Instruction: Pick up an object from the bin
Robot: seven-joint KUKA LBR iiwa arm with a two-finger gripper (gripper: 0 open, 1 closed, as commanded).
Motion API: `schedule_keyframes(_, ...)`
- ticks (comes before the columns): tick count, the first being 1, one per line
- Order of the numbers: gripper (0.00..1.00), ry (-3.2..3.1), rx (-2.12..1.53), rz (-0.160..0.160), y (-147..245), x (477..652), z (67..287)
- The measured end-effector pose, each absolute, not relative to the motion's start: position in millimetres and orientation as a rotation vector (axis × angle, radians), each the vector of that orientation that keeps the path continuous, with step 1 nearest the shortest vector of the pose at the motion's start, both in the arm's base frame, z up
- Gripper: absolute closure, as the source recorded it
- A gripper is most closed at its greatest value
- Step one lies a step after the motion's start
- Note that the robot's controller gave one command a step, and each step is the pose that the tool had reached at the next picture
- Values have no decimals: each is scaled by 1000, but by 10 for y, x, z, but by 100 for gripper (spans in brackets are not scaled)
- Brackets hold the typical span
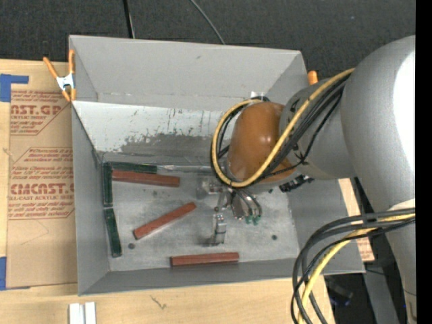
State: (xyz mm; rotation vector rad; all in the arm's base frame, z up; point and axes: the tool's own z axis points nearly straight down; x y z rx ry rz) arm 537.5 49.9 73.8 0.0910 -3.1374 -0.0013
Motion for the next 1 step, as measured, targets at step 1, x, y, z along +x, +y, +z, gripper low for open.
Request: schedule_keyframes(1,0,-3142,-86,-4,782,5740,742)
